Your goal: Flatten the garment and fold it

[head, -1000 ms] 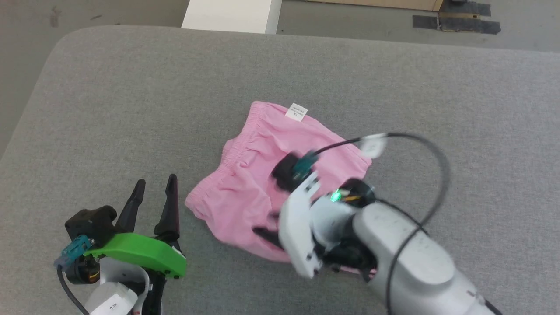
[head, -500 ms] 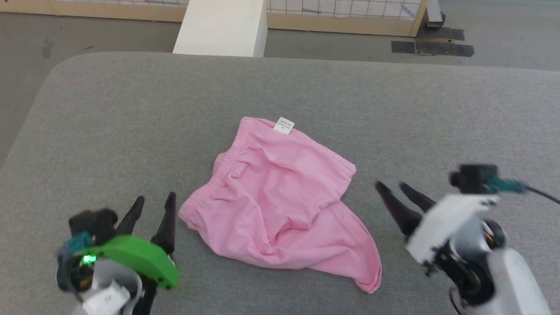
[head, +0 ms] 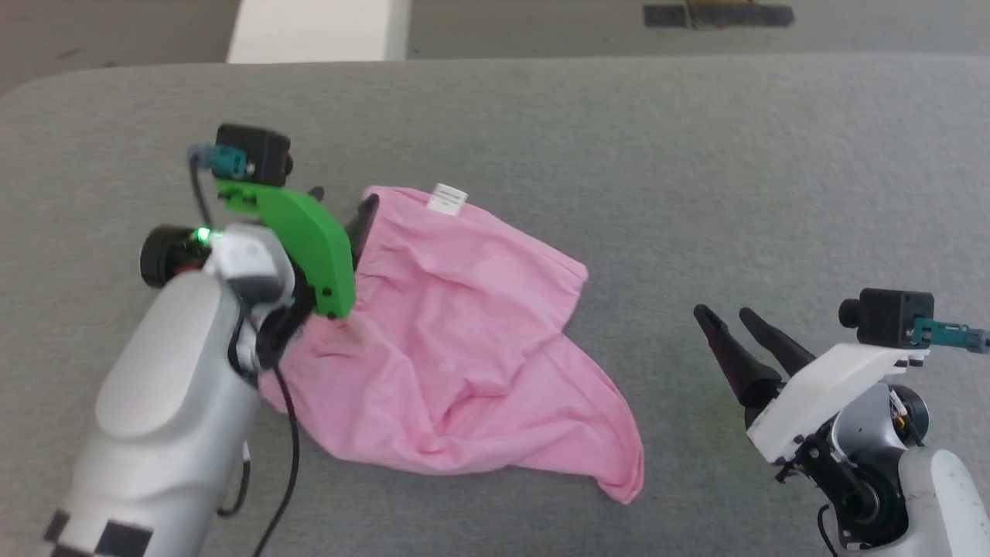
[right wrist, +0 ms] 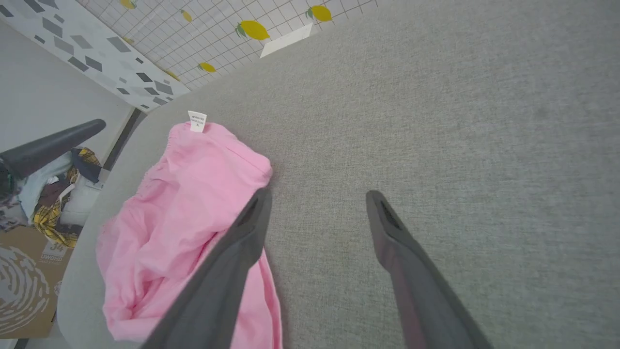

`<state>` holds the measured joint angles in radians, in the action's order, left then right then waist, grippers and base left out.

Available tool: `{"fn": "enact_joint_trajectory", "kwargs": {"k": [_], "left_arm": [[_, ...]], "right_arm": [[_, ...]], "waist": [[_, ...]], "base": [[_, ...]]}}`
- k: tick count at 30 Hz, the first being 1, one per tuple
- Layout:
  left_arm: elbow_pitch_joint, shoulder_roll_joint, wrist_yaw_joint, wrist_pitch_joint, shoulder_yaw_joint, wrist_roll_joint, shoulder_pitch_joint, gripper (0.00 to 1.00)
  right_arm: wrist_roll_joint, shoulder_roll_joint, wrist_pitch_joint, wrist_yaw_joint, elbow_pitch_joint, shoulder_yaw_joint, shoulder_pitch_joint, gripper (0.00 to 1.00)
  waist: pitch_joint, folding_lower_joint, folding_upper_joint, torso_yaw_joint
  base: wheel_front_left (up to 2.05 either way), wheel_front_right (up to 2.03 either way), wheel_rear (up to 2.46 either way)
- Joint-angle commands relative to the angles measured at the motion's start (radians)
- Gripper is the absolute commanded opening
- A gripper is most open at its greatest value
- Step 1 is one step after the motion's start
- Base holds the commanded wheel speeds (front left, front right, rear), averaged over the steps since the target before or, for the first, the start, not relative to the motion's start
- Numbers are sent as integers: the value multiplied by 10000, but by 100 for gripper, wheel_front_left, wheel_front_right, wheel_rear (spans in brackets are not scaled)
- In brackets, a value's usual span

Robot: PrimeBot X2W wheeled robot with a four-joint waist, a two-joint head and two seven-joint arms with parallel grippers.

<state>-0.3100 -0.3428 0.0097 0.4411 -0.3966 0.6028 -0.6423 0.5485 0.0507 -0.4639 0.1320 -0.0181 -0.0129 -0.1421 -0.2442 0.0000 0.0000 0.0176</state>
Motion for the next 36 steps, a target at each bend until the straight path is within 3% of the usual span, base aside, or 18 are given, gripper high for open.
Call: {"fn": "enact_joint_trajectory", "kwargs": {"k": [1, 7, 13, 14, 15, 18, 22, 25, 28, 30, 32, 33, 34, 36], "left_arm": [[-356, -12, -80, 124, -89, -127, -373, 100], [-1885, -309, -147, 621, -442, -593, -1214, 100], [-3005, -476, 136, 1341, -724, -851, -1348, 100], [-3074, -460, 134, 1366, -711, -803, -1332, 43], [-3100, -400, 52, 1313, -679, -692, -1298, 0], [-2944, -166, -234, 864, -376, -191, -1208, 0], [-1954, 402, -599, -537, 620, 961, -1043, 0], [-400, 707, -942, -1165, 911, 1551, -845, 0], [1174, 759, -1006, -1151, 922, 1820, -546, 0], [2103, 686, -800, -1020, 1068, 1994, -201, 0], [2696, 380, -325, -850, 1307, 1916, 261, 0], [2794, 184, 14, -794, 1523, 1857, 560, 0], [2322, -421, 903, -670, 2141, 1640, 1372, 0], [1743, -709, 1444, -730, 2586, 1562, 1857, 0]], "right_arm": [[-31, -5, 32, -13, -83, -5, -131, 100], [33, -5, 277, -13, -136, -2, -80, 100], [20, -5, 442, -13, -172, -53, -27, 100], [18, -5, 453, -13, -172, -68, -23, 100], [5, -5, 466, -13, -168, -96, -16, 100], [-14, -5, 469, -13, -132, -118, -1, 100], [-40, -5, 430, -13, -36, -147, 63, 100], [-96, -5, 334, -13, 17, -254, 160, 100], [-142, -5, 239, -13, 17, -370, 212, 100], [-136, -5, 169, -13, 10, -329, 177, 100], [-135, -5, 111, -13, -6, -265, 131, 100], [-119, -5, 84, -13, -15, -225, 108, 100], [-91, -5, 36, -13, -21, -140, 35, 100], [-72, -5, 26, -13, -24, -76, 7, 100]], "waist": [[-672, 0, 0, -706], [-1165, 0, 0, -1341], [-1344, 0, 0, -1503], [-1339, 0, 0, -1490], [-1309, 0, 0, -1445], [-1171, 0, 0, -1273], [-821, 0, 0, -896], [-520, 0, 0, -500], [-274, 0, 0, -113], [-129, 0, 0, 41], [-22, 0, 0, 158], [20, 0, 0, 200], [47, 0, 0, 206], [43, 0, 0, 139]], "base": [[0, 0, 0], [0, 0, 0], [0, 0, 0], [0, 0, 0], [0, 0, 0], [0, 0, 0], [0, 0, 0], [0, 0, 0], [0, 0, 0], [0, 0, 0], [0, 0, 0], [0, 0, 0], [0, 0, 0], [0, 0, 0]]}}
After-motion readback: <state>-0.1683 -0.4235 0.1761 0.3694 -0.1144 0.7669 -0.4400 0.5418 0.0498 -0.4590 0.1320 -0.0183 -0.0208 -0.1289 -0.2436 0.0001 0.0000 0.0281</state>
